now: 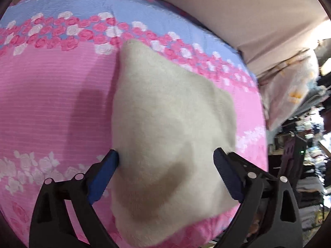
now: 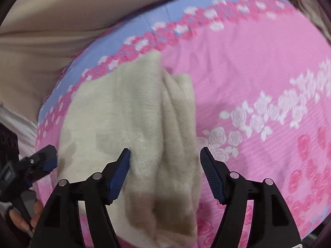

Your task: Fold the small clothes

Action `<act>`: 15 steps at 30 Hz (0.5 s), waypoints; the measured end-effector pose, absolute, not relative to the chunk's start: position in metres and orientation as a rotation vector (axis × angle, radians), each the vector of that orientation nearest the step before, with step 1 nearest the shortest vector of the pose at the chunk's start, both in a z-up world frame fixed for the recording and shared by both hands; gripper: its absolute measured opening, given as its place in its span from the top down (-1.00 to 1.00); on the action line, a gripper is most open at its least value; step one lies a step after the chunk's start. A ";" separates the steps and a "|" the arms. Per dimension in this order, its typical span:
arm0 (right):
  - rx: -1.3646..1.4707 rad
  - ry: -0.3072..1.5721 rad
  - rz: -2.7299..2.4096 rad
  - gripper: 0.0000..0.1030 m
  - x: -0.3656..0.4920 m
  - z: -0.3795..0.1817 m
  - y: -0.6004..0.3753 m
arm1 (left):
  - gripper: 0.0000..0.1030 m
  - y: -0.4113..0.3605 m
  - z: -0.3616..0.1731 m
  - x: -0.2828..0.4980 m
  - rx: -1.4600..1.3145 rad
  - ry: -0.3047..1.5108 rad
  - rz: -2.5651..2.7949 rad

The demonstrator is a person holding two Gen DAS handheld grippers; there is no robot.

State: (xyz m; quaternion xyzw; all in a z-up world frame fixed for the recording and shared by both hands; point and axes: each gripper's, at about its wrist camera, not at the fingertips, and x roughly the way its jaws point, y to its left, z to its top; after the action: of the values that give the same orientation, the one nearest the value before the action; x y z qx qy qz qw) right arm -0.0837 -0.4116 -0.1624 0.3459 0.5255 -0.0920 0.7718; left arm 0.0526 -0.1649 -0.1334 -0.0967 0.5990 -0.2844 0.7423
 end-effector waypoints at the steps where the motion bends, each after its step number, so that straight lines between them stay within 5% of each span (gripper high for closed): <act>1: 0.800 1.146 -0.182 -0.36 -0.083 -0.172 -0.413 | -0.76 -0.166 -0.143 0.055 -0.204 1.334 -0.598; 4: 0.930 1.145 -0.140 -0.51 -0.079 -0.198 -0.415 | -0.79 -0.159 -0.174 0.060 -0.291 1.434 -0.540; 6: 0.927 1.115 -0.107 -0.22 -0.076 -0.196 -0.413 | -0.74 -0.148 -0.190 0.061 -0.445 1.476 -0.541; 7: 0.917 1.115 -0.095 0.00 -0.076 -0.192 -0.412 | -0.31 -0.146 -0.190 0.060 -0.471 1.464 -0.551; 8: 0.896 1.113 -0.087 0.15 -0.075 -0.185 -0.412 | -0.24 -0.148 -0.187 0.060 -0.480 1.457 -0.596; 11: 0.869 1.058 -0.067 0.26 -0.080 -0.155 -0.417 | 0.02 -0.157 -0.162 0.055 -0.427 1.445 -0.620; 15: 0.861 1.007 -0.074 0.27 -0.100 -0.122 -0.426 | 0.05 -0.161 -0.137 0.045 -0.465 1.441 -0.676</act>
State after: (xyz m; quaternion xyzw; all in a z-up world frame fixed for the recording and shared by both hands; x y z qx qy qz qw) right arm -0.0996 -0.4263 -0.1223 0.3998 0.4672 -0.0341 0.7878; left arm 0.0448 -0.1614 -0.1373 -0.2067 0.6408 -0.3006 0.6755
